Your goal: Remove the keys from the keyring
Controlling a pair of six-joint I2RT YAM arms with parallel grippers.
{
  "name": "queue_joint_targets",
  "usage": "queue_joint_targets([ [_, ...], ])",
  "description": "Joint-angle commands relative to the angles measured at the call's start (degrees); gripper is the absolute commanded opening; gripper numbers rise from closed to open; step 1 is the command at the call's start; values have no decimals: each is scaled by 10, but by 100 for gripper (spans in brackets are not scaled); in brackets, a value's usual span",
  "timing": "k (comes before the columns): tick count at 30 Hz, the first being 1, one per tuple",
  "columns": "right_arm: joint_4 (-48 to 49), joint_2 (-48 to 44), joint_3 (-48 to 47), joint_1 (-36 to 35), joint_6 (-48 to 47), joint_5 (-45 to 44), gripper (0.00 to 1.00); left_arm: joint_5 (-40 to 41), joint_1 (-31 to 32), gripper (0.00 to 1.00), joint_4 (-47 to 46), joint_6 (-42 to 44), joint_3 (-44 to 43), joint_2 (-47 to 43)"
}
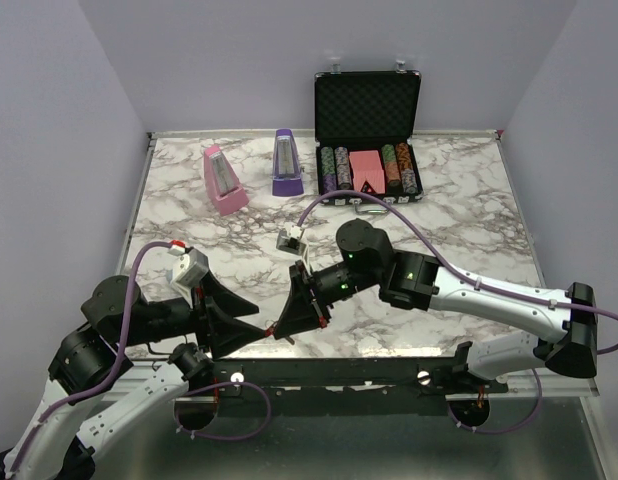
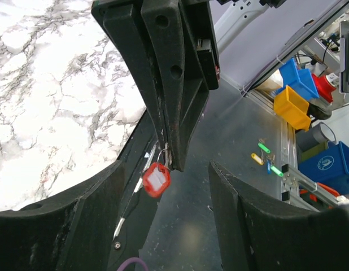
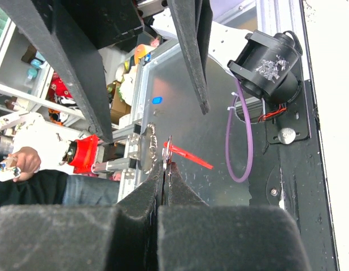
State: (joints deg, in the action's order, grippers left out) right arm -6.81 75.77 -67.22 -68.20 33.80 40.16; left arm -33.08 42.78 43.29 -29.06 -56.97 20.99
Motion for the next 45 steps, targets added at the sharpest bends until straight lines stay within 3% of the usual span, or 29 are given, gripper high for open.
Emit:
queue_joint_targets([
  [1, 11, -17, -25, -4, -6, -3, 1, -11, 1, 68, -27, -13, 19, -14],
  [10, 10, -17, -29, -7, -6, -5, 1, -23, 1, 61, -65, -35, 37, -10],
  [16, 7, -19, -32, -7, -8, -10, 1, -37, 1, 50, -74, -40, 41, -4],
  [30, 3, -20, -30, -7, -14, -20, 1, -40, 1, 42, -47, -33, 38, 3],
  [45, 13, -14, -33, -9, -9, -21, 1, -44, 1, 20, -47, -31, 41, 5],
])
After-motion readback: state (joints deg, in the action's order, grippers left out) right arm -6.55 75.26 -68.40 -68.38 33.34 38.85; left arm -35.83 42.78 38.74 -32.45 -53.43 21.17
